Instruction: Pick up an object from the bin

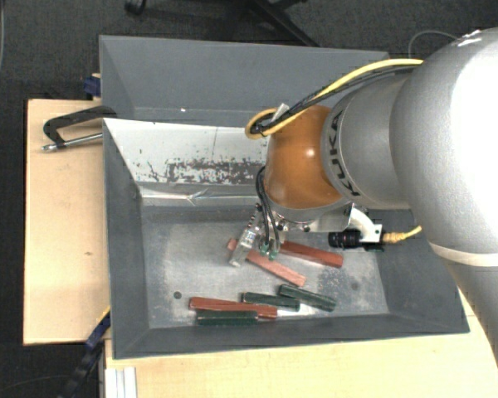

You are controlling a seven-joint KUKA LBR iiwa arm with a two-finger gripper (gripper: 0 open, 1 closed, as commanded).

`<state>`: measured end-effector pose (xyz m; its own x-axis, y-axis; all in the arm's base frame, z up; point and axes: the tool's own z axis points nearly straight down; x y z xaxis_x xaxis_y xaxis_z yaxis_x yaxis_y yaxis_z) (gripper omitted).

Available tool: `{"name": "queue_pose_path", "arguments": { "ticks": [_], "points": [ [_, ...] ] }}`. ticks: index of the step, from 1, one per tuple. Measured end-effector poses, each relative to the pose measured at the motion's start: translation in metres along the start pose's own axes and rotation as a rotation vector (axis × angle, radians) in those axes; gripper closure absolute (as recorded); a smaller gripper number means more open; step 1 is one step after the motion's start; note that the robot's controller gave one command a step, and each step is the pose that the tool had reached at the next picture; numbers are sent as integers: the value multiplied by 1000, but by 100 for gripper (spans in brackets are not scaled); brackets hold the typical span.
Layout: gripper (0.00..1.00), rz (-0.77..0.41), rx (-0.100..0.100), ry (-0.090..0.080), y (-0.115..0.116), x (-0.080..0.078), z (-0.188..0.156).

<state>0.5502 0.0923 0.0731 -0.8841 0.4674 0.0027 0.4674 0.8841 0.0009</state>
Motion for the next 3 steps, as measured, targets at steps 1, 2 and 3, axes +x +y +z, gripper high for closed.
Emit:
{"name": "queue_pose_path", "arguments": {
  "ticks": [1, 2, 3],
  "points": [
    [100, 0, -1, -1, 0, 0, -11],
    [100, -1, -1, -2, 0, 0, -24],
    [100, -1, -2, -3, 0, 0, -38]
  ]
}}
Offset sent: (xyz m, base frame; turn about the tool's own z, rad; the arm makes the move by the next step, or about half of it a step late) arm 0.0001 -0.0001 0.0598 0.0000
